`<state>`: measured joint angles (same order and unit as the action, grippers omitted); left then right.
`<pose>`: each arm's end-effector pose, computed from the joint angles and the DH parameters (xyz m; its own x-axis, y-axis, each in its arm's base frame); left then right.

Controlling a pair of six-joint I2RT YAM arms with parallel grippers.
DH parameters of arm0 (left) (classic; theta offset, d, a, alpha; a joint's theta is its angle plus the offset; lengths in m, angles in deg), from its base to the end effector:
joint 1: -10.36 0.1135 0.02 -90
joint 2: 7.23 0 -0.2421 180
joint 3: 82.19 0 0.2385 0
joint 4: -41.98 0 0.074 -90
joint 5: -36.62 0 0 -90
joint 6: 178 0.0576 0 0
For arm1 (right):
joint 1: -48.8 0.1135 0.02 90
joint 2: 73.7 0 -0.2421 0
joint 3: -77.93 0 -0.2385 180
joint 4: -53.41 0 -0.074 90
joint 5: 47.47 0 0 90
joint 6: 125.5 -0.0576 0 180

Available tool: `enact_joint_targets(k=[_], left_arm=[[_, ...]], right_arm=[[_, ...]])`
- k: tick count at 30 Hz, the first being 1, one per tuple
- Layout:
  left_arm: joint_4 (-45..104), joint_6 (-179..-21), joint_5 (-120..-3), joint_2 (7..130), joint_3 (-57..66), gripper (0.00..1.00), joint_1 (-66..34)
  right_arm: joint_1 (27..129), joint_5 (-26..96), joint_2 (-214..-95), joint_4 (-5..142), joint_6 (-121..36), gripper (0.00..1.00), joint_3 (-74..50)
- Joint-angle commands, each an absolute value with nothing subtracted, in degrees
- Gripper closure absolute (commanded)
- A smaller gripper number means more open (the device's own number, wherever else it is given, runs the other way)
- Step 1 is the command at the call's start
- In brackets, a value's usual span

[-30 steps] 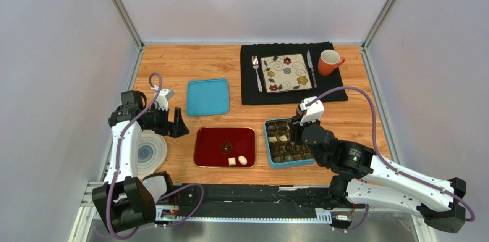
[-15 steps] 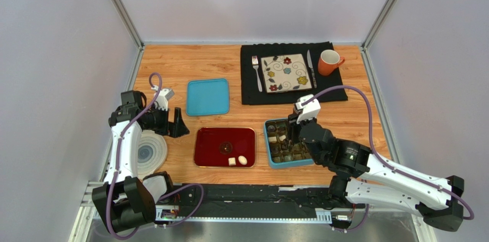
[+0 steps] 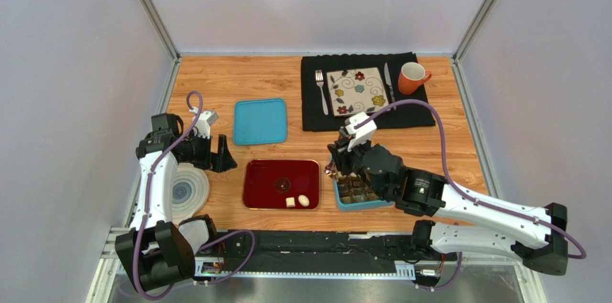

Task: Pack the chocolate
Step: Pick up the fake chocolate from the plate.

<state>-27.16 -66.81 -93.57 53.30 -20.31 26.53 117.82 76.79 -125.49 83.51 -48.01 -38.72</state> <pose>0.1870 0.0155 0.2206 -0.8213 0.0494 -0.5684 0.3415 0.8406 -0.4204 0.1088 0.1931 0.3129 -0.2369 -0.1178 -0.9644 -0.5422 0.8397 0.0306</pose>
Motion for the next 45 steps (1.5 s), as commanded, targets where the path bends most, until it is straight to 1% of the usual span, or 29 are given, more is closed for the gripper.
enact_joint_targets(k=[1,5,11,13,15,24,30,35,45], left_arm=[[-27.1,-66.0,-94.5,52.4,-19.2,0.01,26.9],[-27.4,-65.8,-94.4,52.4,-18.9,0.01,27.0],[-27.8,-65.3,-94.0,52.2,-18.7,0.01,26.9],[-28.0,-65.2,-93.9,52.1,-18.7,0.01,26.9],[-27.9,-65.3,-93.9,52.0,-18.7,0.01,27.0],[-28.0,-65.2,-94.1,52.1,-18.5,0.01,27.0],[-28.1,-65.0,-94.0,52.1,-18.3,0.01,27.0],[-28.1,-64.7,-93.9,52.1,-18.3,0.01,26.9],[-28.4,-64.4,-93.5,52.0,-17.9,0.01,27.0]], right_arm=[[119.5,73.2,-130.1,73.7,-46.7,0.75,-35.2],[120.7,71.0,-137.5,69.3,-47.5,0.76,-34.4],[121.6,69.6,-145.1,63.1,-48.2,0.75,-32.9],[121.8,69.4,-146.9,62.5,-48.5,0.72,-32.3],[121.8,69.1,-147.6,61.7,-49.0,0.69,-32.1],[122.6,67.8,-150.6,60.4,-51.6,0.63,-32.0],[123.0,67.8,-151.8,60.3,-52.1,0.63,-32.4],[123.0,67.8,-152.4,60.7,-52.7,0.59,-32.7],[123.2,67.8,-152.4,60.7,-54.0,0.59,-34.2]])
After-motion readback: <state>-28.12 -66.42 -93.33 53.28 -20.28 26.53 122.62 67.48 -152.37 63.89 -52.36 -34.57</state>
